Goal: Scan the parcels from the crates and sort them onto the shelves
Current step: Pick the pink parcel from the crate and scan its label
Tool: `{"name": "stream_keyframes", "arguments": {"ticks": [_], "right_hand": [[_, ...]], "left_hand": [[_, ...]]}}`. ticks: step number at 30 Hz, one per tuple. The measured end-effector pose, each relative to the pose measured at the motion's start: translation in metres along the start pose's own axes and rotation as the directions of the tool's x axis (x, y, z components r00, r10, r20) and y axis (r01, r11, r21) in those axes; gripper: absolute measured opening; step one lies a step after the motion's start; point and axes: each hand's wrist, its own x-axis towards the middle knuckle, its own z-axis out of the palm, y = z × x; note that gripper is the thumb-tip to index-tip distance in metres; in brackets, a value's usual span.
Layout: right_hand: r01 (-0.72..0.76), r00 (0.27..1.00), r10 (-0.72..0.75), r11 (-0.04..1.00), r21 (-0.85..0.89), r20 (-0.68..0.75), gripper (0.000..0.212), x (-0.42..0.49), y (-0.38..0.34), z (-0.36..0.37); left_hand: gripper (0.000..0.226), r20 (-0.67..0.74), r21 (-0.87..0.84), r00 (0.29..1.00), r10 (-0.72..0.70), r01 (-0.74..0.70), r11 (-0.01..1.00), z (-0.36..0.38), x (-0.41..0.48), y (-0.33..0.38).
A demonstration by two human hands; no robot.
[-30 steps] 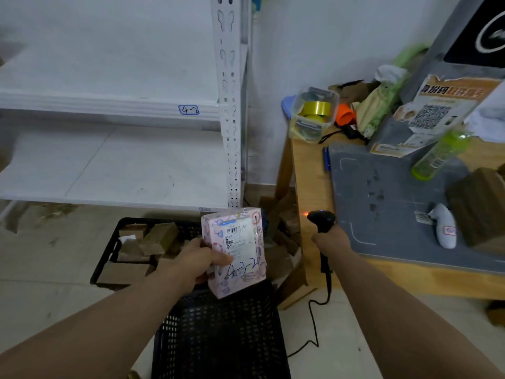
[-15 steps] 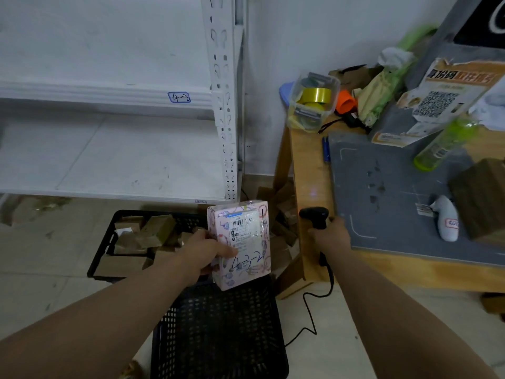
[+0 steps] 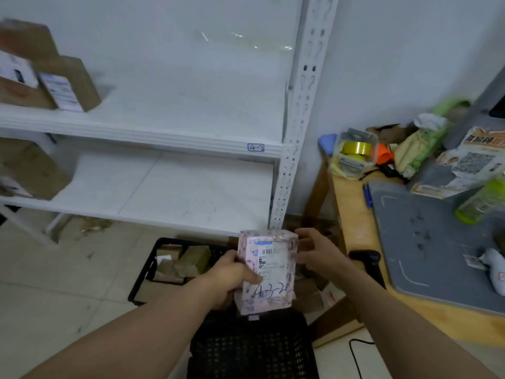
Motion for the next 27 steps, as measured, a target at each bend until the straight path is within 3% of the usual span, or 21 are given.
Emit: {"name": "stream_keyframes", "arguments": {"ticks": [2,9,13,17,21,27], "right_hand": [[0.053,0.996,-0.054,0.999,0.010,0.068,0.066,-0.001,-0.036,0.018],[0.194,0.958,-0.134,0.954,-0.230,0.254,0.080,0.004,-0.188,0.155],[0.321,0.926,-0.194,0.856,-0.405,0.324,0.077,0.010,-0.279,0.264],[0.440,0.884,-0.281,0.768,-0.464,0.373,0.068,0.012,-0.352,0.363],[0.520,0.846,-0.323,0.679,-0.518,0.425,0.060,0.010,-0.418,0.429],[0.581,0.813,-0.405,0.605,-0.544,0.418,0.058,0.015,-0.484,0.481]], "left_hand": [[0.054,0.021,0.014,0.999,0.049,-0.049,0.999,-0.037,-0.008,0.003],[0.063,0.048,0.050,0.987,0.153,-0.156,0.987,-0.240,-0.038,0.005],[0.071,-0.013,0.068,0.980,0.200,-0.199,0.978,-0.377,-0.053,-0.005],[0.075,-0.111,0.043,0.970,0.216,-0.212,0.976,-0.491,-0.074,-0.021],[0.076,-0.186,0.034,0.952,0.243,-0.241,0.970,-0.567,-0.099,-0.026],[0.081,-0.300,0.017,0.887,0.352,-0.364,0.931,-0.623,-0.117,-0.013]]}}
